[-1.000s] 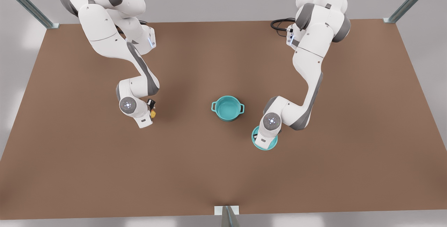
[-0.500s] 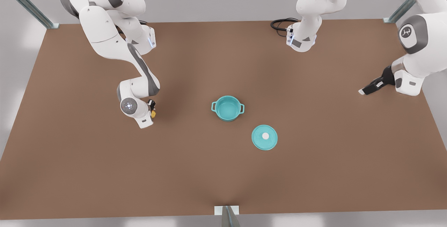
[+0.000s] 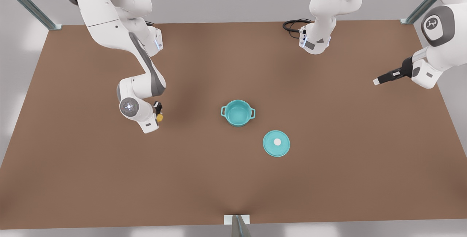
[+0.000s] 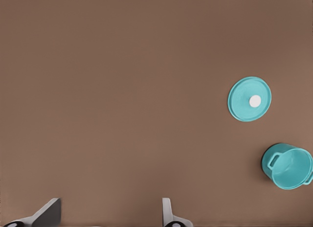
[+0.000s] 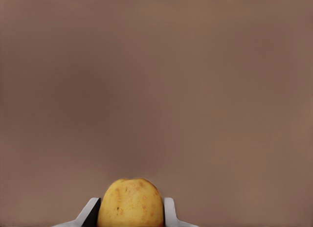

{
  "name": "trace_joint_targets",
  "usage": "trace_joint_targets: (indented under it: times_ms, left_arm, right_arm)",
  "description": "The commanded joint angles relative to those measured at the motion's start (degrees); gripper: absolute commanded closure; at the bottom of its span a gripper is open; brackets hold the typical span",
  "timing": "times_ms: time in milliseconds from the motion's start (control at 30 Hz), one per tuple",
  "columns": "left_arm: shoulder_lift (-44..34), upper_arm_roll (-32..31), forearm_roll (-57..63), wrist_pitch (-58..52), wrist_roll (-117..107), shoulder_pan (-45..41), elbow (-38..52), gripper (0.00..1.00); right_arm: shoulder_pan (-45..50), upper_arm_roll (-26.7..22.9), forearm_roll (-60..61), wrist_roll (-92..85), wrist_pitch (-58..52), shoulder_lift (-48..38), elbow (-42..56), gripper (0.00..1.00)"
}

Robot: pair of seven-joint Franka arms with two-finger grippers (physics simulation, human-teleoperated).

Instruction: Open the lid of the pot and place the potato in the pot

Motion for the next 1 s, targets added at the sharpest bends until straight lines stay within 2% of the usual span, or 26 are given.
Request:
trace_joint_targets:
  times_ms: [0,33,100,133,233,500,733,967]
  left_arm:
    - [-0.38,-0.55,-0.29,-0.03,11.5,0.24,2.15,0.0]
    - [0.85,-0.82,-0.47,1.46,11.5,-0.9,4.88,0.0]
    - [9.11,-0.99,-0.64,1.29,11.41,-3.63,16.66,0.0]
    - [9.47,-1.08,-0.64,4.72,11.67,-3.72,14.65,0.0]
    - [9.03,-1.17,-0.38,4.72,12.55,-3.81,12.0,0.0]
    - [11.4,-1.7,0.59,8.59,12.55,-3.63,11.48,0.0]
    - [11.49,-1.79,0.67,9.29,12.46,-3.81,11.39,0.0]
    - [11.49,-1.7,0.68,9.2,12.46,-3.81,11.39,0.0]
  right_arm:
    - [0.6,0.35,3.66,2.1,-9.84,-0.19,2.71,0.48]
    - [1.48,0.35,3.83,2.71,-11.68,-0.1,4.47,0.48]
    - [2.71,0.35,5.32,3.51,-12.74,0.08,6.58,0.48]
    - [3.15,0.35,5.85,4.47,-14.32,0.17,7.9,0.48]
    - [4.99,0.26,8.4,6.49,-16.34,1.48,11.59,0.48]
    - [11.23,0.17,14.82,14.4,-18.89,7.02,23.46,0.48]
    - [15.18,-0.09,15.26,19.94,-18.89,12.47,31.37,0.48]
    - [20.46,-2.29,20.71,25.04,-17.75,18.36,38.57,0.48]
